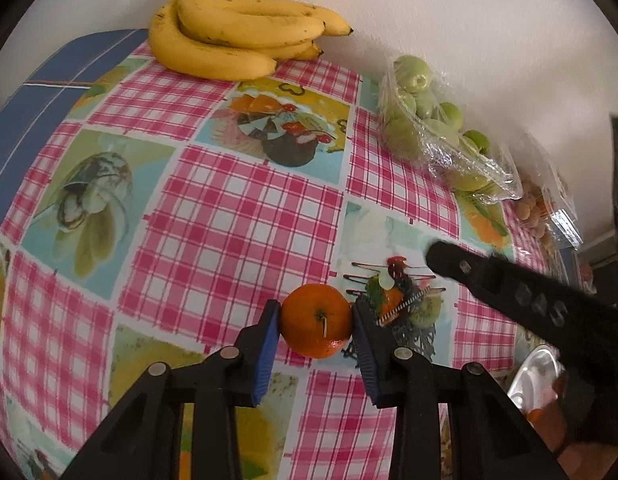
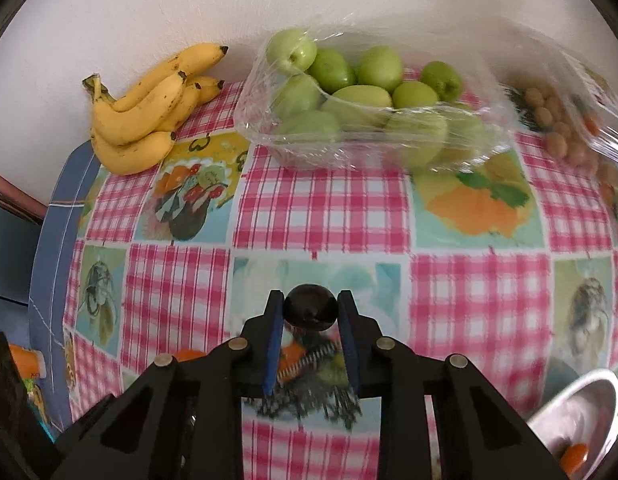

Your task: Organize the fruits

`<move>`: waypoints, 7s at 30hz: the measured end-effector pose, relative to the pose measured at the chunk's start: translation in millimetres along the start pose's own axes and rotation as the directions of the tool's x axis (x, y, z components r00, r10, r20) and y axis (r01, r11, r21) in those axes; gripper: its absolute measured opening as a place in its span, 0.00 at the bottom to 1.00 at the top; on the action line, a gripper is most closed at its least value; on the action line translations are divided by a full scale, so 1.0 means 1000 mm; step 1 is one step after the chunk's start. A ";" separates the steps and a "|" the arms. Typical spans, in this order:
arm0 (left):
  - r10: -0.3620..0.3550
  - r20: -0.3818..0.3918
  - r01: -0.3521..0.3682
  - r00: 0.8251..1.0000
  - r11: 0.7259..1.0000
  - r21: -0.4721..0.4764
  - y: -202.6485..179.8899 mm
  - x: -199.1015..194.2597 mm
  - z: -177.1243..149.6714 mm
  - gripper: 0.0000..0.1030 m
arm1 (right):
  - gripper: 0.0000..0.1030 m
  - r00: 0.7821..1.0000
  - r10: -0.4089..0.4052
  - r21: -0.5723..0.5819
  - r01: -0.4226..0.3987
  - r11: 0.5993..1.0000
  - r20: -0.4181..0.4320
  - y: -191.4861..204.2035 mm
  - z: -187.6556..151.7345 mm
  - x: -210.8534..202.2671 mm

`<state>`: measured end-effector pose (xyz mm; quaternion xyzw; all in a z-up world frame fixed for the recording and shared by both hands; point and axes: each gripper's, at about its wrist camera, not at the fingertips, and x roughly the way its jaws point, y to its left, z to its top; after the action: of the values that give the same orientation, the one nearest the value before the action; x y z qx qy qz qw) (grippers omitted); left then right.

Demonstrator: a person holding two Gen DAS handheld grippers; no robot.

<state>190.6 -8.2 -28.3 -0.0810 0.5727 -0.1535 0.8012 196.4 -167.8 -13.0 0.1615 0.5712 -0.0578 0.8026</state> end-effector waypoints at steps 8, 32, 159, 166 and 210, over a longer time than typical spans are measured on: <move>0.020 0.038 -0.020 0.999 1.000 0.016 0.004 -0.036 -0.008 0.37 | 0.27 1.000 -0.024 -0.009 0.024 1.000 0.006 -0.008 -0.037 -0.044; 0.025 0.076 -0.031 0.997 0.997 0.069 -0.025 -0.080 -0.054 0.37 | 0.27 0.983 -0.155 0.024 0.153 0.988 0.094 -0.020 -0.152 -0.098; 0.024 0.005 -0.024 1.000 0.918 0.395 -0.167 -0.048 -0.142 0.54 | 0.29 0.997 -0.076 0.435 0.054 0.899 0.033 -0.193 -0.193 -0.118; 0.107 0.037 -0.113 0.994 0.934 0.338 -0.148 -0.048 -0.132 0.67 | 0.31 0.997 -0.074 0.398 0.063 0.915 0.013 -0.187 -0.189 -0.111; 0.258 0.178 -0.296 0.950 0.924 0.240 -0.098 -0.053 -0.114 1.00 | 0.98 0.991 -0.112 0.215 0.094 0.972 0.072 -0.153 -0.185 -0.106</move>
<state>51.9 -77.1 11.5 0.0975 0.4940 -0.1069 0.8573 -48.6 -261.6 1.4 0.2133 0.5352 -0.1663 0.8002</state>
